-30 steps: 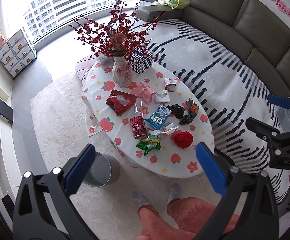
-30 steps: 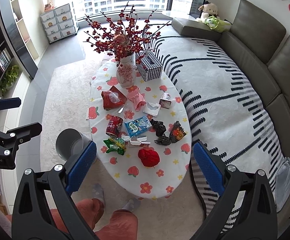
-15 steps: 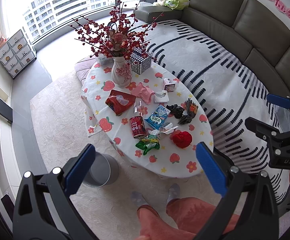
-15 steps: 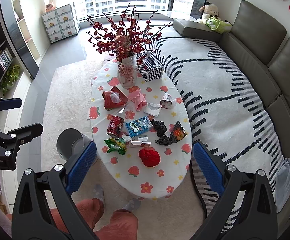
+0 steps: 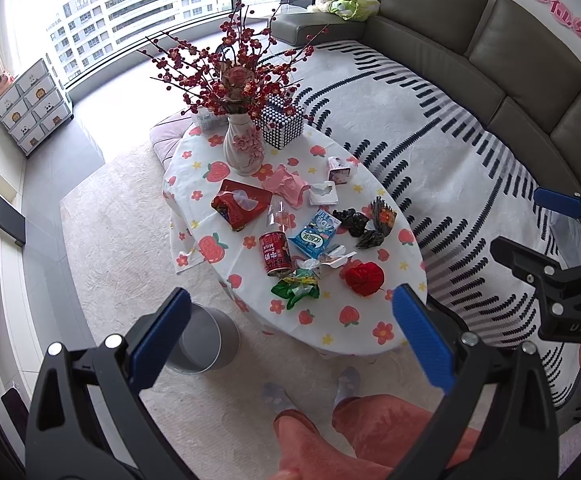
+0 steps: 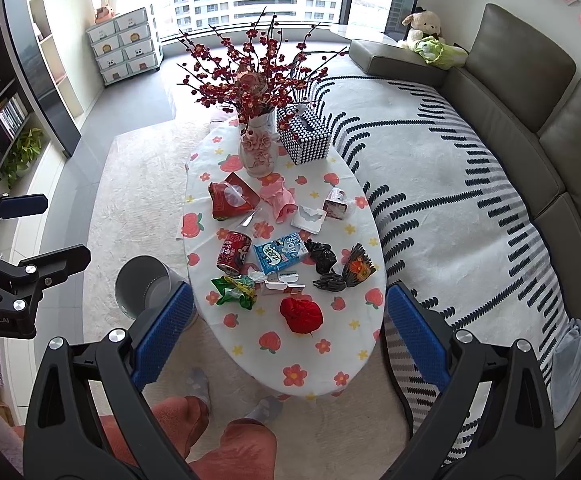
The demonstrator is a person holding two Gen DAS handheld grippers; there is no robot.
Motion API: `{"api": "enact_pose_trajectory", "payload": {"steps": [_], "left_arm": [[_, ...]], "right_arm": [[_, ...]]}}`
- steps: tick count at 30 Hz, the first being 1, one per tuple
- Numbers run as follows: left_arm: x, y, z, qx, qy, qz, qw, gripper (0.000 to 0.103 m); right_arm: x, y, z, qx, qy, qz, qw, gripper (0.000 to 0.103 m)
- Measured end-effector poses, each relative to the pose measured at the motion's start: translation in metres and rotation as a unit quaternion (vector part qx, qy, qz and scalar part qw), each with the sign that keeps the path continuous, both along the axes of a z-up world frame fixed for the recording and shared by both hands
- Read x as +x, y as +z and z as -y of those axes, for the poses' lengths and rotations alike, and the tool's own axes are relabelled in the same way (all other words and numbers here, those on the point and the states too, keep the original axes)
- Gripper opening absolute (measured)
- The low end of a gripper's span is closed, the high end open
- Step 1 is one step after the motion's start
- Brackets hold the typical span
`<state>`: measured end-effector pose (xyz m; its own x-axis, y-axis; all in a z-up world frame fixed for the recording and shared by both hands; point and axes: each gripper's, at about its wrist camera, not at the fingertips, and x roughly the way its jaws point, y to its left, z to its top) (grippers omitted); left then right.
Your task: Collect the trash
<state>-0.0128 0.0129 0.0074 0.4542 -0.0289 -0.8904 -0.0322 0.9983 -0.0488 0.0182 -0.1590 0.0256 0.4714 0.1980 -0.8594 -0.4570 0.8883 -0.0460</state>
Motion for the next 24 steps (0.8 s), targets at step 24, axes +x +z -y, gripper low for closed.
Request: {"api": "enact_pose_trajectory", "payload": {"steps": [24], "left_arm": [[0.0013,0.0057,-0.0001,-0.033,0.000,0.004,0.9994,0.099]], "right_arm": [[-0.0013,-0.0001,0.0006,0.002,0.000,0.001,1.000,0.094]]}}
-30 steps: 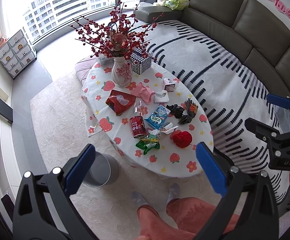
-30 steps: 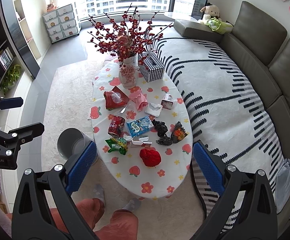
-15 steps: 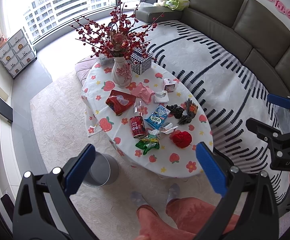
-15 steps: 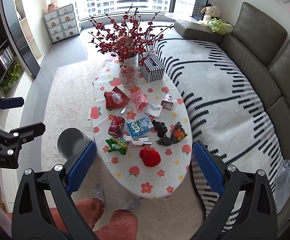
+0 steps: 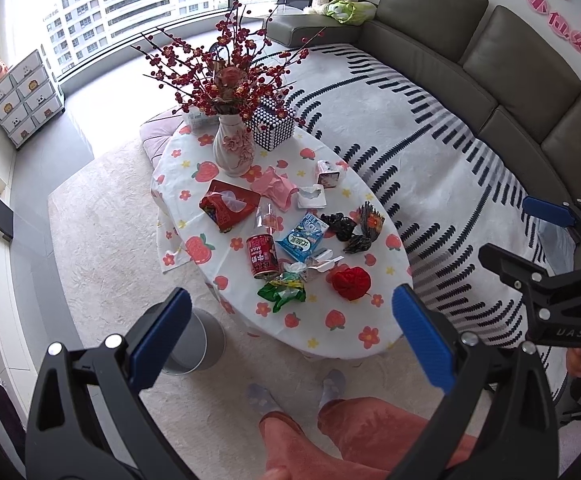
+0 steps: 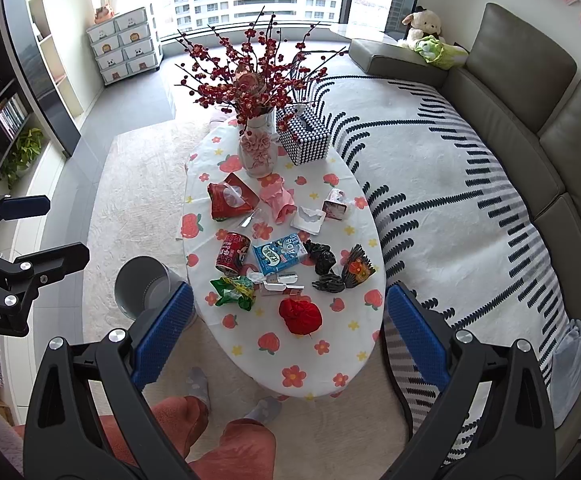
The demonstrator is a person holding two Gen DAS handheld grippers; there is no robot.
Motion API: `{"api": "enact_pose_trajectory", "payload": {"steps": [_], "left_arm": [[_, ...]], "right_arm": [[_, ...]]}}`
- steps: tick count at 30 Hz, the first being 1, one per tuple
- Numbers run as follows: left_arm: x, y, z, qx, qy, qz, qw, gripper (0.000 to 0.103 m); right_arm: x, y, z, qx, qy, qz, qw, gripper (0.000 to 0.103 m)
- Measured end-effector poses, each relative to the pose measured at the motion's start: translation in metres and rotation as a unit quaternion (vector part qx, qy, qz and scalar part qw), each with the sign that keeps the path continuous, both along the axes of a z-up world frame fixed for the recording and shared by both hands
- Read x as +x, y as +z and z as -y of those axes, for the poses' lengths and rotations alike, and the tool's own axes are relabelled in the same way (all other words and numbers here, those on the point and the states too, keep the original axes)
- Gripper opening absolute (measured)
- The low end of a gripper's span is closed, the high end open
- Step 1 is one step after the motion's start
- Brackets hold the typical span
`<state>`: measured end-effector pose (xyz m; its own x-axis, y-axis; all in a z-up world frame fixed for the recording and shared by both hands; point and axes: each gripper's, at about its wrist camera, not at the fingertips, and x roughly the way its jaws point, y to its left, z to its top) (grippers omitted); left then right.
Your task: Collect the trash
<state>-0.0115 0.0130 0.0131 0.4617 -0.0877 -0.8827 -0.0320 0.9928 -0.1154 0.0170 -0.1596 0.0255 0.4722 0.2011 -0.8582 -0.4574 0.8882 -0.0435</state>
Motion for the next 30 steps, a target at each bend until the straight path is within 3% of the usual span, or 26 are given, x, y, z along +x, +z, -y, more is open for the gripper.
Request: {"api": "enact_pose_trajectory", "payload": {"steps": [5,13,20,22,25,30], "left_arm": [[0.003,0.002,-0.008,0.005,0.027,0.012,0.9995,0.099],[0.005,-0.005,-0.013,-0.001,0.030,0.003,0.9995,0.099],[0.004,-0.015,-0.016,0.032,0.039,0.018,0.9985,0.099],[0.005,-0.024,-0.019,0.021,0.040,0.023,0.9987,0.099],[0.007,-0.043,-0.016,0.043,0.037,0.033,0.9979,0.099],[0.022,-0.101,-0.010,0.058,0.011,0.000,0.9983,0.099]], "right_arm": [[0.000,0.000,0.000,0.000,0.000,0.000,1.000,0.094],[0.001,0.000,0.000,0.000,0.000,0.000,1.000,0.094],[0.003,-0.003,0.001,-0.006,-0.008,0.003,1.000,0.094],[0.007,-0.010,0.003,-0.009,-0.015,0.004,1.000,0.094],[0.016,-0.032,0.006,-0.012,-0.020,-0.009,1.000,0.094],[0.031,-0.096,0.006,-0.032,-0.028,-0.042,0.998,0.094]]}}
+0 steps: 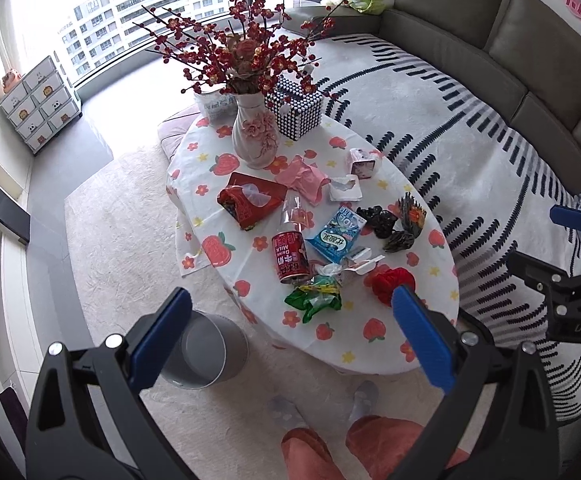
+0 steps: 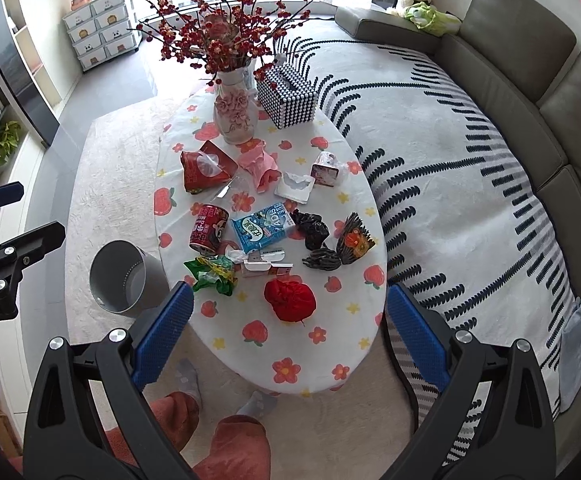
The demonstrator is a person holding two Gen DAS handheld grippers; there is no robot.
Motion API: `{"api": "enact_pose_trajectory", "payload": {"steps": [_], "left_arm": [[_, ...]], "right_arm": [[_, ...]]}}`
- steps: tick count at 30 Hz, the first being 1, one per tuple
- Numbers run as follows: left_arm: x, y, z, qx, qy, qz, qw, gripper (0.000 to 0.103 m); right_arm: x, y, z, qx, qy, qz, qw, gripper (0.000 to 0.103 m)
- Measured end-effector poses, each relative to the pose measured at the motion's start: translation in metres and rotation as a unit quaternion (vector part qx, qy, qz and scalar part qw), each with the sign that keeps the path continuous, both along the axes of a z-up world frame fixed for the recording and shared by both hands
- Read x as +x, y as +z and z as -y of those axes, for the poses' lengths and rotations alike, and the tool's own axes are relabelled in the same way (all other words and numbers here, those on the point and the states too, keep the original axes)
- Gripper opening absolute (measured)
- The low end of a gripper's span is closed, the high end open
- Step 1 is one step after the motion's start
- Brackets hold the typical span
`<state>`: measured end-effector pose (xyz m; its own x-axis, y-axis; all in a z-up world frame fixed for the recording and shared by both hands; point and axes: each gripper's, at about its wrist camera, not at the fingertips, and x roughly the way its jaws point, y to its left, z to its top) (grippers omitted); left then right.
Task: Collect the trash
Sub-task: 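Grasp the red cloth bag with the right tool while the left tool grasps the green snack wrapper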
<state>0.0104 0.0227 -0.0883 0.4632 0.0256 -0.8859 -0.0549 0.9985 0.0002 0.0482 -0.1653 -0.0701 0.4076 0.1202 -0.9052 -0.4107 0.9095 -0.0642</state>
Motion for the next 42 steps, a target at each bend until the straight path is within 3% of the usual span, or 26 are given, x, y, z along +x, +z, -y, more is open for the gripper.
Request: {"api": "enact_pose_trajectory", "payload": {"steps": [4,8,14,16,18,20,24,28,30,33,37,42], "left_arm": [[0.015,-0.061,0.006,0.011,-0.019,-0.014,0.9997,0.099],[0.029,-0.126,0.012,-0.003,-0.034,-0.021,0.9992,0.099],[0.046,-0.219,0.027,0.019,-0.081,-0.029,0.9961,0.097],[0.050,-0.244,0.030,0.029,-0.097,-0.031,0.9944,0.094],[0.057,-0.265,0.032,0.028,-0.113,-0.038,0.9925,0.077],[0.062,-0.283,0.034,0.026,-0.124,-0.044,0.9910,0.074],[0.065,-0.303,0.039,0.032,-0.139,-0.038,0.9891,0.072],[0.067,-0.305,0.043,0.037,-0.144,-0.024,0.9886,0.070],[0.068,-0.304,0.044,0.035,-0.143,-0.023,0.9888,0.063],[0.066,-0.304,0.044,0.045,-0.147,-0.022,0.9879,0.050],[0.062,-0.301,0.044,0.058,-0.155,-0.017,0.9860,0.036],[0.059,-0.294,0.040,0.052,-0.159,-0.012,0.9858,0.022]], "right_arm": [[0.016,-0.064,0.000,-0.003,-0.007,-0.029,1.000,0.093],[0.030,-0.134,-0.003,-0.017,-0.005,-0.046,0.999,0.092],[0.047,-0.228,-0.004,-0.031,0.009,-0.067,0.997,0.084],[0.050,-0.251,-0.003,-0.033,0.017,-0.071,0.997,0.084],[0.053,-0.266,-0.003,-0.031,0.026,-0.071,0.997,0.084],[0.056,-0.281,-0.001,-0.036,0.033,-0.073,0.996,0.084],[0.063,-0.305,0.002,-0.037,0.032,-0.079,0.996,0.084],[0.068,-0.317,0.002,-0.037,0.030,-0.087,0.995,0.082],[0.068,-0.323,0.001,-0.038,0.031,-0.096,0.994,0.067],[0.064,-0.327,-0.003,-0.046,0.036,-0.095,0.994,0.062],[0.060,-0.325,-0.008,-0.060,0.040,-0.083,0.994,0.043],[0.057,-0.319,-0.003,-0.050,0.024,-0.084,0.995,0.033]]}}
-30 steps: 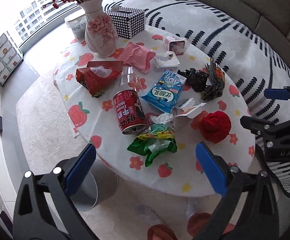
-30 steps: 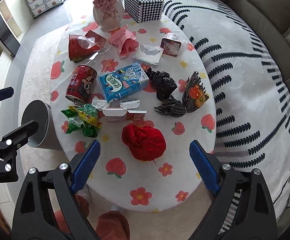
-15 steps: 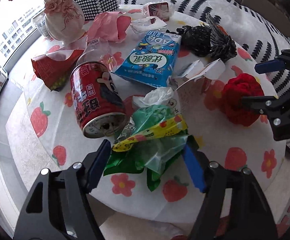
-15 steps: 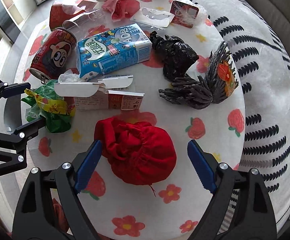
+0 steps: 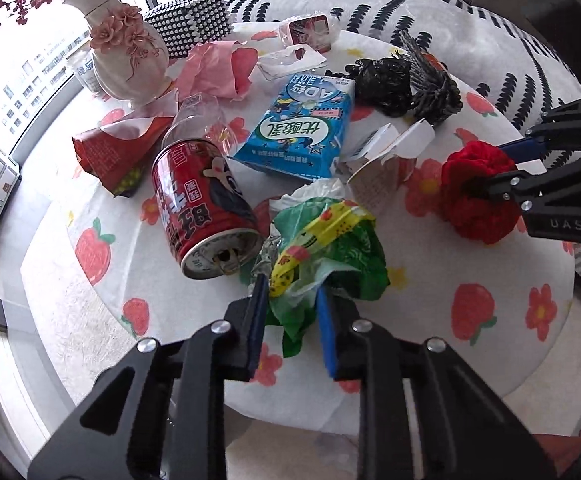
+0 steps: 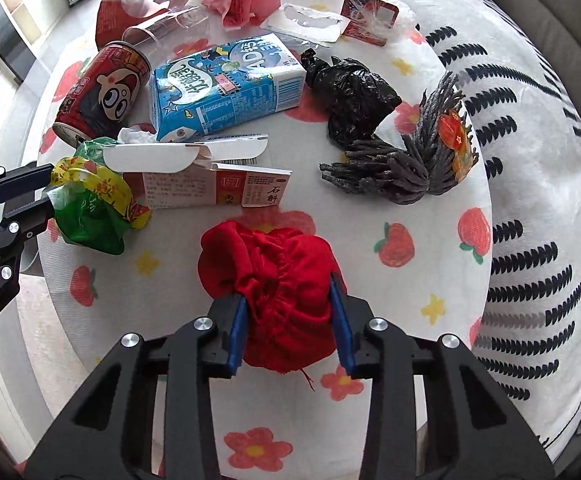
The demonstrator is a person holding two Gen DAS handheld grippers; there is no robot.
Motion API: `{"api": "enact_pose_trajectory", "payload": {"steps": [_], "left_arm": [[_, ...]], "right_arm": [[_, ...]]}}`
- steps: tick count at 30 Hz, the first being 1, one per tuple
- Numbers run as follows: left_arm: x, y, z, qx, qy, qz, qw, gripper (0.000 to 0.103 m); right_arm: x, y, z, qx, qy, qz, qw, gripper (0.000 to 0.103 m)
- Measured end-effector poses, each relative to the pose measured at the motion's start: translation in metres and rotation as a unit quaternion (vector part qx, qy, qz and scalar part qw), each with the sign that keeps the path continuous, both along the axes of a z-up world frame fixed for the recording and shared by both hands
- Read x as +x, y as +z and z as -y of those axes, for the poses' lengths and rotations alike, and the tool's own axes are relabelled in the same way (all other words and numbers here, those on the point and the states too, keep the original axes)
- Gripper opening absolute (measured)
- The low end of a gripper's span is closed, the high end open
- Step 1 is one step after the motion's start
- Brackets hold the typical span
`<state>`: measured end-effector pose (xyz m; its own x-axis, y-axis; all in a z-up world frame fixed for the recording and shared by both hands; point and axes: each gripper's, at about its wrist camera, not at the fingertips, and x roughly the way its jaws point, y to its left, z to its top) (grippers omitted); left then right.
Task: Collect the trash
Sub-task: 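Grasp the red cloth bag with the right tool while the left tool grasps the green snack wrapper, then drop the red bag into the grey bin with the right tool while the left tool drops the wrapper in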
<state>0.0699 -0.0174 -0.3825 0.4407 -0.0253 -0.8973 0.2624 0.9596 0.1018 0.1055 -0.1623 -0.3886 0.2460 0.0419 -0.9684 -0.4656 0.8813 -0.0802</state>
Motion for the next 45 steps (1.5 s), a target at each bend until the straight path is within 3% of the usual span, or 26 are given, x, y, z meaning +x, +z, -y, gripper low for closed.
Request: {"api": "enact_pose_trajectory", "payload": {"steps": [5,6,14,22,28,36,39,42,45], "left_arm": [[-0.006,0.010,-0.004,-0.013,0.006,0.005,0.9999,0.016],[-0.009,0.014,-0.006,-0.016,0.009,0.007,0.9998,0.007],[-0.033,0.036,-0.036,-0.042,0.050,0.009,0.9978,0.006],[-0.064,0.059,-0.101,-0.064,0.143,0.022,0.9874,0.006],[-0.118,0.080,-0.184,-0.046,0.238,0.026,0.9699,0.006],[-0.204,0.099,-0.275,-0.014,0.350,0.014,0.9364,0.006],[-0.231,0.106,-0.295,-0.013,0.385,0.011,0.9228,0.006],[-0.248,0.110,-0.305,-0.016,0.410,0.012,0.9121,0.006],[-0.256,0.115,-0.310,-0.020,0.423,0.017,0.9056,0.006]], "right_arm": [[-0.005,0.013,0.002,0.004,-0.002,0.000,1.000,0.032],[-0.005,0.017,0.001,0.005,0.000,0.002,1.000,0.032],[-0.019,0.046,-0.023,0.016,0.014,0.005,1.000,0.032],[-0.031,0.073,-0.095,0.043,0.071,0.007,0.996,0.032],[-0.054,0.092,-0.186,0.088,0.157,0.000,0.984,0.032],[-0.099,0.097,-0.321,0.142,0.261,-0.020,0.955,0.038],[-0.112,0.099,-0.356,0.155,0.286,-0.030,0.945,0.046],[-0.122,0.100,-0.380,0.154,0.308,-0.030,0.938,0.046],[-0.129,0.104,-0.393,0.156,0.322,-0.029,0.933,0.059]]}}
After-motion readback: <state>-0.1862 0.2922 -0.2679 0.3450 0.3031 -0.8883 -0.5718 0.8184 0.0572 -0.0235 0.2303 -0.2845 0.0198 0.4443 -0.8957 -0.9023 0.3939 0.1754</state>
